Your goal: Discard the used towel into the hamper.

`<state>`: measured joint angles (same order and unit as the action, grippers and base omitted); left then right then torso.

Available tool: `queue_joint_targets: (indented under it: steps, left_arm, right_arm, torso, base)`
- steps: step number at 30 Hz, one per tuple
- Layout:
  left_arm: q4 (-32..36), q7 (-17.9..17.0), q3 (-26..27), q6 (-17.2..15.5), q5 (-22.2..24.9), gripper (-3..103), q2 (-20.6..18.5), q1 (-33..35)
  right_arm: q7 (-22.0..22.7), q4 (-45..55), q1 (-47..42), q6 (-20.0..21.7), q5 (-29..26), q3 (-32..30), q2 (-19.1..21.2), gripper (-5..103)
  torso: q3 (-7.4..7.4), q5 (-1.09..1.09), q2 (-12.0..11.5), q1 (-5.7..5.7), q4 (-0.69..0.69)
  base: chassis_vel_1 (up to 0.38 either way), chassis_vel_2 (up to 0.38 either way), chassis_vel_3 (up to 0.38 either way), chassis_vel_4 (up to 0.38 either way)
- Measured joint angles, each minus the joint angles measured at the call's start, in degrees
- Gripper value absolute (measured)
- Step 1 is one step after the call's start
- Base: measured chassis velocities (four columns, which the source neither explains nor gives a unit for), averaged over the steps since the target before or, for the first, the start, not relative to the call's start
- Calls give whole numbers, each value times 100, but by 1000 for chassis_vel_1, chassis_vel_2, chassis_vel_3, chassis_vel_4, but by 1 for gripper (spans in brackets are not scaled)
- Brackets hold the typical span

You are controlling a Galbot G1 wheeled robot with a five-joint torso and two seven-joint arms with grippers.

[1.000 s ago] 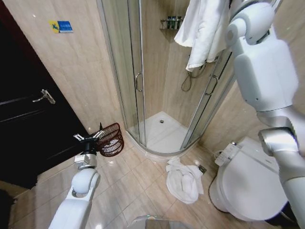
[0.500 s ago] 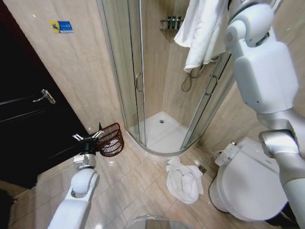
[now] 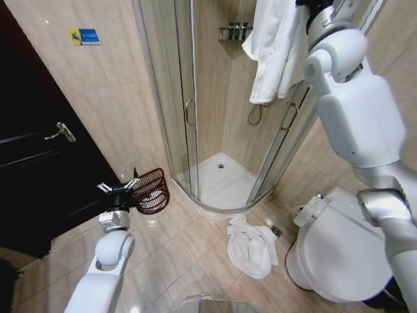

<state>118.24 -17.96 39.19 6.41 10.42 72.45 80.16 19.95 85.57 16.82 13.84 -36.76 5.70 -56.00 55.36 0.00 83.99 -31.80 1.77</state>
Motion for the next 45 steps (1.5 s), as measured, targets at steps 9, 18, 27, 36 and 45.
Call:
queue_joint_targets:
  steps: [9, 18, 27, 36, 45]
  left_arm:
    - [-1, 3, 20, 10, 11, 100, -8, 6]
    - [-1, -3, 16, 10, 11, 100, -1, -17]
    - [9, -9, 80, 7, 17, 100, 12, -24]
    - [47, -12, 81, 7, 17, 100, -2, 9]
    - [80, -13, 95, 22, 17, 100, 1, 33]
  right_arm:
    - [-294, 260, -349, -25, -38, -113, 271, 4]
    - [-295, 353, -527, -26, -53, -187, 313, 4]
    - [-261, 619, -896, -34, -87, -324, 442, 4]
    - [-256, 889, -1245, -34, -156, -460, 673, 4]
    - [-275, 1230, -1689, -27, -328, -619, 1064, 4]
  torso:
    - [0, 1, 0, 0, 0]
    - [0, 0, 0, 0, 0]
    - [0, 0, 0, 0, 0]
    - [0, -1, 0, 0, 0]
    - [1, 1, 0, 0, 0]
  base:
    - [0, 0, 0, 0]
    - [0, 0, 0, 0]
    - [0, 0, 0, 0]
    - [0, 0, 0, 0]
    - [0, 0, 0, 0]
